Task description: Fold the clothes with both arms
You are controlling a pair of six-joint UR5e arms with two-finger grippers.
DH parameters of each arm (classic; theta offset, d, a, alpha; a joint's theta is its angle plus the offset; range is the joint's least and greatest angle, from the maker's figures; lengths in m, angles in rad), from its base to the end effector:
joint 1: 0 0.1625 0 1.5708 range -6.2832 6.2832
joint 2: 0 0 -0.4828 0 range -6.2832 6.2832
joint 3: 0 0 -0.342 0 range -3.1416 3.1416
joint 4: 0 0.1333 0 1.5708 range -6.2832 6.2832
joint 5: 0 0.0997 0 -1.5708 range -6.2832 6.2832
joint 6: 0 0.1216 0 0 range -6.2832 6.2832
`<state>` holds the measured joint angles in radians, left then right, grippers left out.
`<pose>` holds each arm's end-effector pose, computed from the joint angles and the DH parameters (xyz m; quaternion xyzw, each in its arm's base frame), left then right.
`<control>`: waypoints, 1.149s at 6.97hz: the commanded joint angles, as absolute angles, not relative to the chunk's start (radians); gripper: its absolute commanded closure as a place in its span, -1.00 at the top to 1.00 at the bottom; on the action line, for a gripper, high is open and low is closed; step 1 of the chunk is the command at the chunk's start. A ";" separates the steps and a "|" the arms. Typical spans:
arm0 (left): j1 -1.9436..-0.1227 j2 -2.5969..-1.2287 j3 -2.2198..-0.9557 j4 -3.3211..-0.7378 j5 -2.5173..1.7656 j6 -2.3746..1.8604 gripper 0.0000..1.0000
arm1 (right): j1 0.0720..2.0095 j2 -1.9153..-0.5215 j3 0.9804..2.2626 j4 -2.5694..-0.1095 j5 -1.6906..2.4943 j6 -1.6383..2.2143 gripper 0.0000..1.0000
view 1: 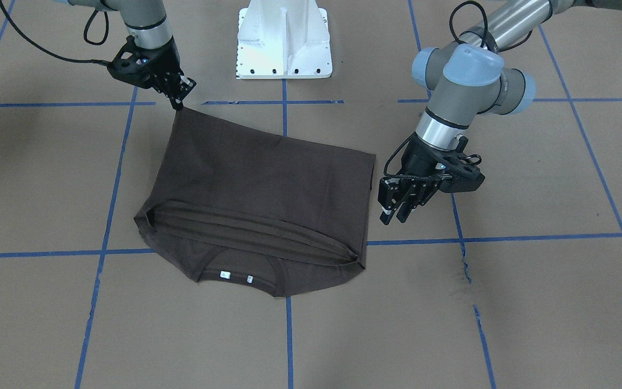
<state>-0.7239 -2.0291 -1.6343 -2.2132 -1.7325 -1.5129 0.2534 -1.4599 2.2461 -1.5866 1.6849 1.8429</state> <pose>0.4190 -0.5222 0.3809 0.1464 0.5324 -0.2302 0.8014 -0.4064 -0.2286 0.4176 -0.0563 -0.3746 0.2196 0.8990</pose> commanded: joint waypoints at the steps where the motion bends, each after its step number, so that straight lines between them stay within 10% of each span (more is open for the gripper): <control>1: -0.723 -2.029 -1.676 -2.210 -1.741 -1.535 -0.01 | 0.052 -1.491 2.345 -1.670 1.717 1.953 -1.00; 2: -0.710 -2.014 -1.716 -2.198 -1.752 -1.589 -0.01 | -0.001 -1.491 2.373 -1.734 1.718 1.953 -1.00; 4: -0.674 -1.964 -1.826 -2.163 -1.840 -1.792 0.01 | -0.038 -1.493 2.407 -1.815 1.691 2.058 0.99; 8: -0.421 -1.827 -1.888 -2.125 -1.639 -1.887 0.17 | 0.246 -1.451 2.410 -1.809 1.661 2.022 1.00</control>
